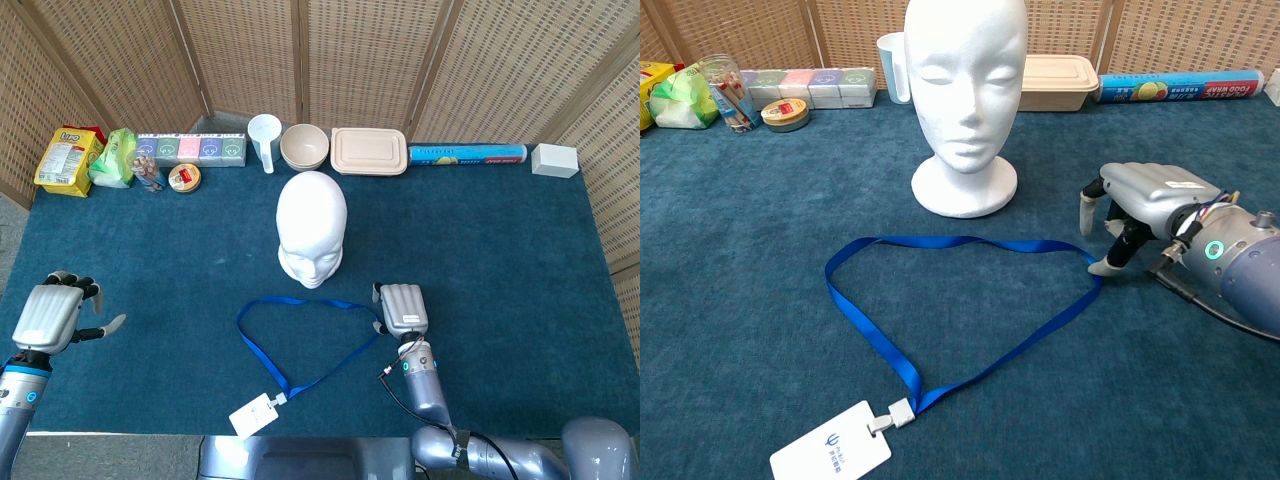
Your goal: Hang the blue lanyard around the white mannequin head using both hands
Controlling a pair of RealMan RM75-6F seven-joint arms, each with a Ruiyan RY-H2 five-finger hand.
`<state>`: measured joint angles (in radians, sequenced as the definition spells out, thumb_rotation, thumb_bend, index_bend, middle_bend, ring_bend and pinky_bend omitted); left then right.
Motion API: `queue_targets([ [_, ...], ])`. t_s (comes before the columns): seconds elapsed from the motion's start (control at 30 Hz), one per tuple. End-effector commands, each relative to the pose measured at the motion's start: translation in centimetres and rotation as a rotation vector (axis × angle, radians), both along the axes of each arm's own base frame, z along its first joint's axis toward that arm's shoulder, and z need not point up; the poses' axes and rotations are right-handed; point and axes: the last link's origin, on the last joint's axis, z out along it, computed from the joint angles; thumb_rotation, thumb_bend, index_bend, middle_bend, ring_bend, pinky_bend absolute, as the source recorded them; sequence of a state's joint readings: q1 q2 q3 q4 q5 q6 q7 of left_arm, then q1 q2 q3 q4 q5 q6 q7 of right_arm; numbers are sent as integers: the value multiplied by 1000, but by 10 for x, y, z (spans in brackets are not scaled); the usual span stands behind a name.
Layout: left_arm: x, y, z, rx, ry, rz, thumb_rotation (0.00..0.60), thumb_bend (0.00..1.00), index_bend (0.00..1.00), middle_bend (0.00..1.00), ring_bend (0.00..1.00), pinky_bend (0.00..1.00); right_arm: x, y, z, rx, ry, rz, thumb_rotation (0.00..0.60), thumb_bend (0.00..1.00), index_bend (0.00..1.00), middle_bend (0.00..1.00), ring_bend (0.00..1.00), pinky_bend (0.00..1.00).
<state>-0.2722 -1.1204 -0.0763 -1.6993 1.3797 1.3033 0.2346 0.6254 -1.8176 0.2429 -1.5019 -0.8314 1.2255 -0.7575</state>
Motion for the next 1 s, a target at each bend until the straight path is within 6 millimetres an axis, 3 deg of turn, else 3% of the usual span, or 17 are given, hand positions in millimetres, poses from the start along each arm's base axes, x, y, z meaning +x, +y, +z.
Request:
queue_targets([
  [0.03, 0, 0, 0, 0, -1, -2, 337, 212, 650, 515, 409, 271, 0, 0, 0, 1, 3, 0, 600, 212, 465, 911, 1000, 1000],
  [0.67, -2, 0, -2, 0, -5, 3, 334, 211, 650, 514, 406, 270, 3, -9, -3, 3, 13, -1, 600, 227, 465, 908, 1000, 1000],
  [1.0, -4, -1, -2, 1, -6, 8, 335, 212, 650, 514, 402, 269, 1, -14, -3, -2, 50, 1, 600, 309, 465, 905, 1000, 1000],
])
